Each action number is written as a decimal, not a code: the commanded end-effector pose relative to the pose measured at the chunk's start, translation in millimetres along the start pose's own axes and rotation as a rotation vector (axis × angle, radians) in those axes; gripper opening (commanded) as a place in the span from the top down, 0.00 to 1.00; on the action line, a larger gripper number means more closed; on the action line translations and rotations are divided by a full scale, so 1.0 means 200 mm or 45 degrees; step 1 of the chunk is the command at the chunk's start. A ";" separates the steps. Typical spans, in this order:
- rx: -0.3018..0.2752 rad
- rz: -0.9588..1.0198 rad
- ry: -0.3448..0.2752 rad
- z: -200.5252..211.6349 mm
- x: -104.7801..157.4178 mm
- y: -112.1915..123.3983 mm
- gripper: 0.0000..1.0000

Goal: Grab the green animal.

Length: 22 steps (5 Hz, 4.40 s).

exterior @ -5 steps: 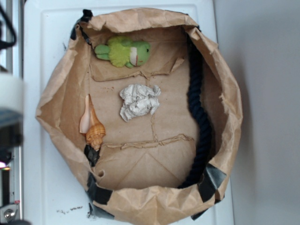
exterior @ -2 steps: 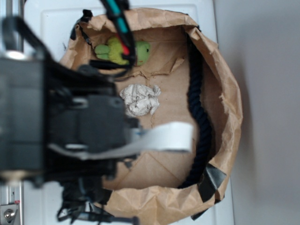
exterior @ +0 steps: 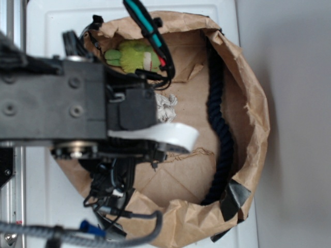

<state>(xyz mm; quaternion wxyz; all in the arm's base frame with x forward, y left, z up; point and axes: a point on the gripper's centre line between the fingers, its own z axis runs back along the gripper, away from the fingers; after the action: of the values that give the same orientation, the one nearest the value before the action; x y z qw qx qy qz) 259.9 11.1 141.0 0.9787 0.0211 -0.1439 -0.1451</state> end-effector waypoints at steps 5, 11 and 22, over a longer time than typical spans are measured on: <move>-0.097 0.129 -0.004 0.04 0.02 0.17 0.00; 0.139 0.146 -0.023 -0.24 -0.15 0.42 0.00; 0.385 0.046 -0.166 -0.52 -0.16 0.33 0.00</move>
<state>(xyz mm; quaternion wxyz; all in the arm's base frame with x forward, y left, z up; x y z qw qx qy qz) 277.9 92.9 41.7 0.9554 0.1636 -0.2268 -0.0949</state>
